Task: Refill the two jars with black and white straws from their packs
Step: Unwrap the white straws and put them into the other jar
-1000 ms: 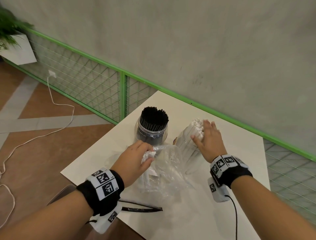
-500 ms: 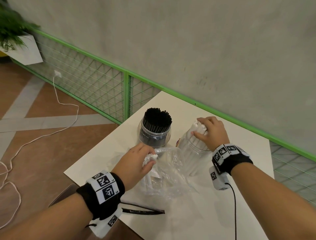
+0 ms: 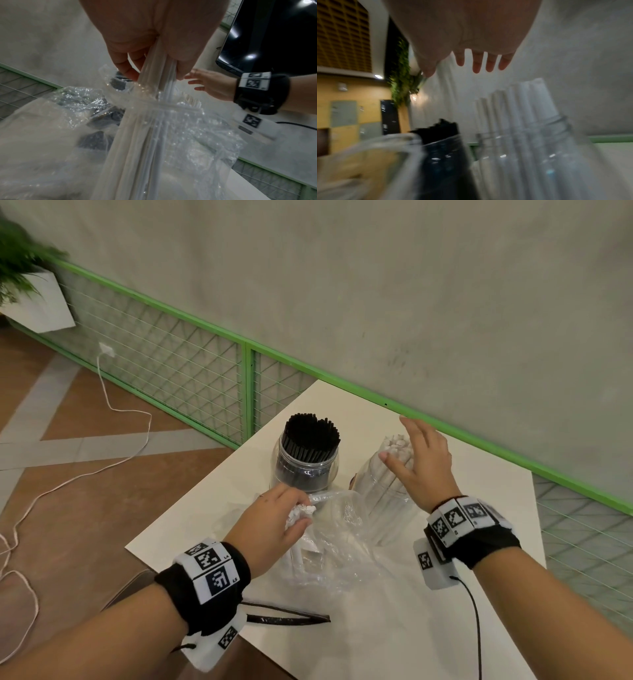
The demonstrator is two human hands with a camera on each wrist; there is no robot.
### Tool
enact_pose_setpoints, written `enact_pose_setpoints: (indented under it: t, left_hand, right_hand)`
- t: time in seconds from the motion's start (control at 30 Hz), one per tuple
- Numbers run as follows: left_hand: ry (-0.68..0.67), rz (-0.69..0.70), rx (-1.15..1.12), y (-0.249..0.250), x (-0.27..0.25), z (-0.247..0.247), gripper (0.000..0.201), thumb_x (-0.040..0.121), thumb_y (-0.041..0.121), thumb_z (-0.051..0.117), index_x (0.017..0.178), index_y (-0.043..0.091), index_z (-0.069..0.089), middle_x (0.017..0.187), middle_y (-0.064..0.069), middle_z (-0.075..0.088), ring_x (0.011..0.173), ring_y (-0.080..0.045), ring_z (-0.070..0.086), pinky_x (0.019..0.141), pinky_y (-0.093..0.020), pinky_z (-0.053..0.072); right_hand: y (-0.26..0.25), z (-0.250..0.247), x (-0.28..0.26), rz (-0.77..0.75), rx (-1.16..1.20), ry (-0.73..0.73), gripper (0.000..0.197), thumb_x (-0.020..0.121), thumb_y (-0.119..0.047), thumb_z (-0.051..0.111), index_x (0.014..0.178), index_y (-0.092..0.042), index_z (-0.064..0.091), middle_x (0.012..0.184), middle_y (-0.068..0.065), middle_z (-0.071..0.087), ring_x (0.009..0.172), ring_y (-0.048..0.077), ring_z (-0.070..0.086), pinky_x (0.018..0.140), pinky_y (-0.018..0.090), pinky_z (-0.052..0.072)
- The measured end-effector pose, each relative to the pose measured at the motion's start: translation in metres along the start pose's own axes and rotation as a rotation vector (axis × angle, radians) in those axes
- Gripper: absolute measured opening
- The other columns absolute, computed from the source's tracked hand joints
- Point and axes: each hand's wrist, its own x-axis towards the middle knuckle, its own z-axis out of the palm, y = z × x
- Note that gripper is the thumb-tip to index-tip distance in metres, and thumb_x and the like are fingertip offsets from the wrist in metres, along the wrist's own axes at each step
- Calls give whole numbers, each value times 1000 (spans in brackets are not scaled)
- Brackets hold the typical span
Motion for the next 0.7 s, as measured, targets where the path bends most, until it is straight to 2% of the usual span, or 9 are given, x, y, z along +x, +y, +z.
enact_pose_setpoints:
  t: [0.07,0.13,0.23,0.3,0.37,0.43,0.5,0.6,0.7]
  left_hand:
    - [0,4,-11,-1,1,0,19,90,33,58,106,25,54,101,15,46,91,-8,48,78,-22,37]
    - [-3,8,-27,-3,2,1,18,89,32,59,105,26,54,100,14,47,92,-10,50,80,-25,41]
    - [14,25,-82,-4,2,0,19,87,32,61,103,31,51,101,14,48,93,-9,50,80,-24,38]
    - [27,-1,-166,-3,0,-1,27,85,34,64,104,35,45,104,14,49,96,-5,49,81,-20,37]
    - [30,-38,-261,-1,-2,-2,38,81,39,67,109,37,42,108,14,48,101,-1,48,86,-16,37]
    - [13,-66,-351,0,-4,-3,49,76,42,69,114,40,38,112,15,49,107,0,47,90,-16,38]
    - [-33,-92,-385,-2,-6,-6,56,73,39,71,118,37,37,114,15,51,108,1,48,90,-16,39]
    - [-60,-44,-277,-10,-8,-10,45,81,25,70,119,30,47,113,13,55,105,0,50,87,-15,37]
    - [-16,-3,-160,-12,-10,-11,28,86,15,63,112,23,55,103,10,57,97,-5,51,83,-12,35]
  right_hand:
    - [-28,-2,-22,-83,186,-37,56,90,-49,55,136,-20,45,127,0,52,115,16,46,97,31,37]
    - [-53,5,-49,-133,311,-215,54,84,-56,54,125,-22,55,108,-9,59,95,6,53,81,19,39]
    - [-70,31,-76,-139,357,-466,54,80,-52,66,127,-29,52,110,-15,56,97,-2,51,79,11,37]
    - [-78,48,-82,-111,421,-530,62,76,-43,76,129,-34,47,121,-15,54,107,-1,50,87,13,39]
    - [-86,61,-82,-106,560,-534,61,71,-34,82,123,-33,51,120,-14,59,109,3,55,93,22,46]
    - [-95,71,-82,-48,678,-515,60,68,-25,82,120,-28,53,113,-11,64,105,6,61,92,29,50]
    - [-97,78,-80,38,675,-469,55,65,-31,78,115,-26,56,108,-7,67,101,10,63,89,35,52]
    - [-90,84,-79,87,659,-445,44,66,-29,75,107,-19,62,100,0,70,95,16,65,86,38,53]
    - [-84,84,-80,112,708,-419,31,74,-18,77,103,-16,66,97,1,71,92,15,66,83,33,53]
